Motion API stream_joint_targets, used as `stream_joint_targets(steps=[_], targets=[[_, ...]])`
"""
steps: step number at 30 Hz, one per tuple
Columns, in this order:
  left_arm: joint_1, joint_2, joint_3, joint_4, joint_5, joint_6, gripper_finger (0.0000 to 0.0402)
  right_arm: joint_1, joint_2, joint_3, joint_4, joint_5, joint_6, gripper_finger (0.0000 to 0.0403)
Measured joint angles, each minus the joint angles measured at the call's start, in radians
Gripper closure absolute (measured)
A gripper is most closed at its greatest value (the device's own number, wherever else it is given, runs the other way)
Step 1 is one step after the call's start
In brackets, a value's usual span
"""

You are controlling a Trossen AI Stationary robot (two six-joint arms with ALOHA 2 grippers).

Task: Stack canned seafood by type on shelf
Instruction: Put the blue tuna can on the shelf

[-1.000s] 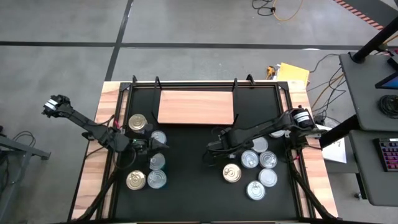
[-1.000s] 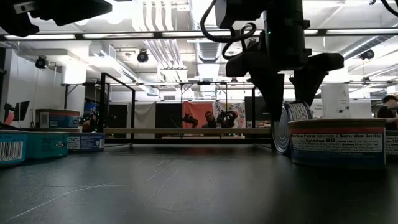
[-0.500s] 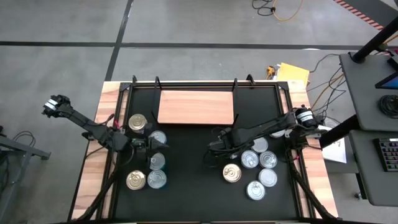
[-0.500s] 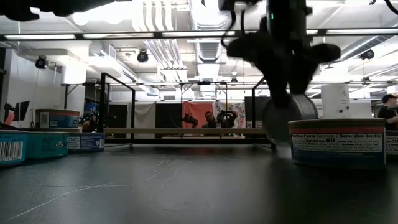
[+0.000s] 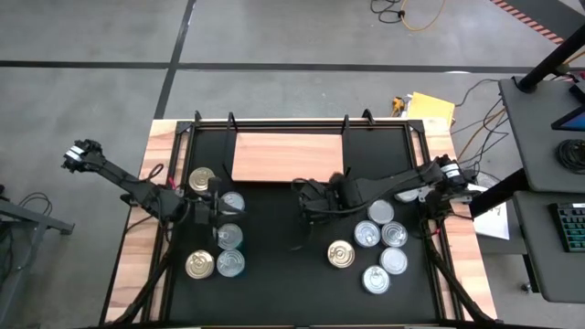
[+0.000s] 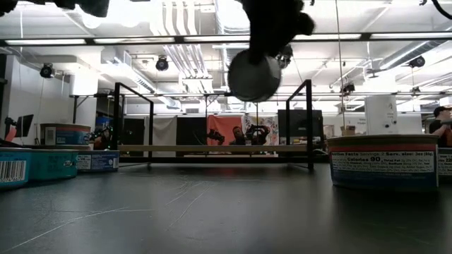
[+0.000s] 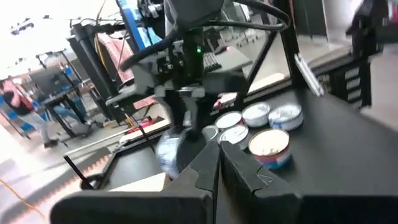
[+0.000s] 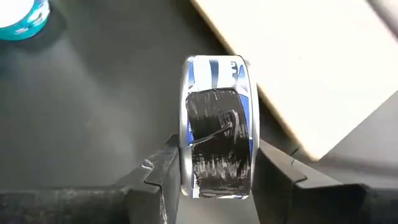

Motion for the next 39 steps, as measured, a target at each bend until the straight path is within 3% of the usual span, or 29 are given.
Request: stream_joint_targets(steps=[9,16,21,39], targets=[[0.000,-0.087,0.000,-0.098,0.000,-0.161,0.0401,-0.070,0.075,0.009,0.004,0.316,-0.479,0.0264],[0.000,-0.110,0.000,-0.140,0.001,-0.185,0.0401,-0.132,0.175,0.009,0.102,0.338,-0.677,0.0264],[0.000,-0.111,0.000,-0.162,0.000,-0.177,0.0401,-0.145,0.226,0.021,0.101,0.336,-0.687,0.0264],[0.000,-0.121,0.002,-0.155,0.000,-0.078,0.0401,-0.145,0.225,0.019,0.102,0.309,-0.694,0.0257]])
